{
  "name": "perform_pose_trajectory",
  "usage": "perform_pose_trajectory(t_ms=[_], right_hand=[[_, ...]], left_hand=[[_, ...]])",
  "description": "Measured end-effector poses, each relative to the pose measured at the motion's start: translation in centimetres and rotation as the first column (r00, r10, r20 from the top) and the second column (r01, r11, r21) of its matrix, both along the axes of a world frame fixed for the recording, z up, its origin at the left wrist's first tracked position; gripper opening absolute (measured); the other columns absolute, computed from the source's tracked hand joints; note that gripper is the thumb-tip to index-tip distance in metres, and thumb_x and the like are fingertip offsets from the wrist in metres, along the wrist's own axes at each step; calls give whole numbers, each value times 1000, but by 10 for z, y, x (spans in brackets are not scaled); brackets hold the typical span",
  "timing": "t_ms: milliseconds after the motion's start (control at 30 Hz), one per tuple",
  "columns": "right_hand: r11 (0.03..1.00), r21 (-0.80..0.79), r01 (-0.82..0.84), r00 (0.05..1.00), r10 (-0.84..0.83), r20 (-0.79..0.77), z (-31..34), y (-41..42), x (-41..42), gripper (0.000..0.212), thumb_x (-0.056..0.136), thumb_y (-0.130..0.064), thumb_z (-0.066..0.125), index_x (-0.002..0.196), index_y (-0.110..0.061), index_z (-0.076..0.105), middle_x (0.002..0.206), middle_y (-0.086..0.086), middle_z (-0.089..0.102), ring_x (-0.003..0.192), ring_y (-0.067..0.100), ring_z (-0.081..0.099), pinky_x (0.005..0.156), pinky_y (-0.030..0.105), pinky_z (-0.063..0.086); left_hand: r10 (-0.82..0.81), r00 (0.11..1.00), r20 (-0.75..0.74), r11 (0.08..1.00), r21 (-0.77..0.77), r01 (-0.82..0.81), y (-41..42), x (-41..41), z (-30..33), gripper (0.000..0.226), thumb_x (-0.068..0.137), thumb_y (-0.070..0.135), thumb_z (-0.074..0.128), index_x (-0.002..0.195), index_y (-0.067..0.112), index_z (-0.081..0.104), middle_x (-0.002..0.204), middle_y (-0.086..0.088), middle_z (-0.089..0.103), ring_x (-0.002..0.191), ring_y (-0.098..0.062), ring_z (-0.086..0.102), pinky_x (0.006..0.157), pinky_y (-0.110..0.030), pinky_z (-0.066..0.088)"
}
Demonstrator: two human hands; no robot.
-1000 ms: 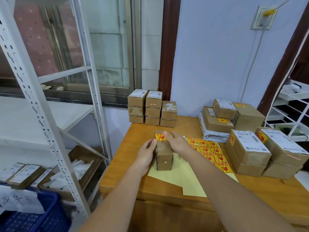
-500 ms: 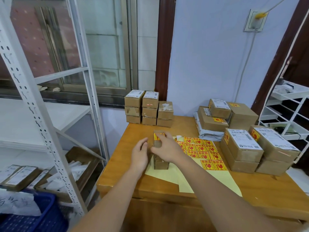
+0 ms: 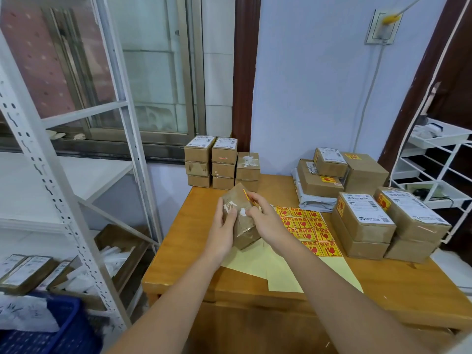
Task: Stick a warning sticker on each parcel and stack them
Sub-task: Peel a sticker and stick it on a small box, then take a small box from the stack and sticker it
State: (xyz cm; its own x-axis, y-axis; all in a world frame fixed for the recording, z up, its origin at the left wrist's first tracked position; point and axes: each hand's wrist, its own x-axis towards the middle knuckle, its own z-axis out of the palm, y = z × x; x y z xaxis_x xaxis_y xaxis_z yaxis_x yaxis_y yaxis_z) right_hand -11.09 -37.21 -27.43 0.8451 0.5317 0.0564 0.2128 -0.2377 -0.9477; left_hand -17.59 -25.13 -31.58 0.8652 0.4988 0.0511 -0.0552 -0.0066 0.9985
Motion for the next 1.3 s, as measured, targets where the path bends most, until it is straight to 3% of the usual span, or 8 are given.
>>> perform_pose_trajectory(t_ms=[267, 333, 500, 633, 867, 967, 1100, 1300], right_hand=[[983, -156, -94, 992, 106, 72, 3, -23, 1, 54, 99, -27, 51, 146, -50, 36, 115, -34, 56, 97, -2, 63, 85, 27, 55], [968, -228, -104, 984, 134, 121, 6, -23, 1, 66, 94, -29, 61, 150, -47, 31, 119, -25, 58, 100, 1, 63, 77, 21, 53], [935, -353, -22, 976, 97, 194, 14, -22, 6, 79, 64, -54, 76, 134, -49, 40, 122, -3, 56, 104, 15, 60, 86, 41, 57], [879, -454, 148, 939, 19, 342, 23, -35, 9, 112, 65, -67, 76, 156, -38, 16, 130, 1, 43, 119, 23, 50, 89, 38, 46], [782, -513, 353, 841, -26, 540, 45, -70, 19, 97, 73, -63, 66, 153, -32, 22, 138, 8, 48, 126, 30, 51, 92, 44, 50], [756, -520, 397, 826, -47, 562, 60, -94, 29, 96, 73, -66, 65, 152, -34, 22, 141, 7, 47, 129, 31, 49, 96, 46, 48], [708, -530, 467, 808, -99, 581, 84, -130, 53, 99, 75, -63, 66, 157, -33, 19, 147, 9, 42, 129, 32, 50, 97, 45, 49], [686, -488, 540, 793, -219, 569, 117, -182, 113, 103, 71, -67, 66, 157, -29, 23, 144, 7, 50, 117, 29, 59, 94, 43, 53]], left_hand=[[15, 999, 30, 1000, -24, -14, -1, -2, 1, 58, 108, 30, 51, 160, 39, 26, 134, 21, 57, 112, 1, 63, 84, -23, 58], [7, 999, 31, 1000, -9, -6, -2, -1, 4, 57, 108, 31, 50, 160, 41, 27, 137, 18, 58, 116, -3, 63, 87, -25, 58], [-59, 998, 13, 988, -143, 60, -13, -1, 16, 53, 107, 49, 43, 158, 43, 29, 145, 13, 54, 122, -9, 59, 99, -43, 56], [-139, 990, 10, 984, -109, 139, -27, -1, 31, 46, 107, 50, 41, 153, 47, 33, 132, 23, 60, 124, -14, 61, 93, -41, 60], [-305, 952, -9, 937, 177, 301, -43, 17, 46, 52, 104, 55, 47, 154, 52, 32, 148, 20, 54, 132, -9, 56, 105, -39, 51], [-329, 943, -48, 872, 368, 323, -52, 26, 58, 57, 105, 49, 49, 158, 37, 33, 150, 18, 45, 129, -4, 50, 96, -16, 43], [-214, 957, -197, 577, 765, 286, -57, 46, 68, 65, 100, 64, 47, 156, 32, 38, 158, 10, 42, 141, -13, 44, 112, -38, 41], [-163, 949, -271, 320, 895, 310, -71, 75, 81, 67, 100, 67, 41, 156, 31, 39, 160, 8, 41, 146, -17, 39, 119, -45, 34]])
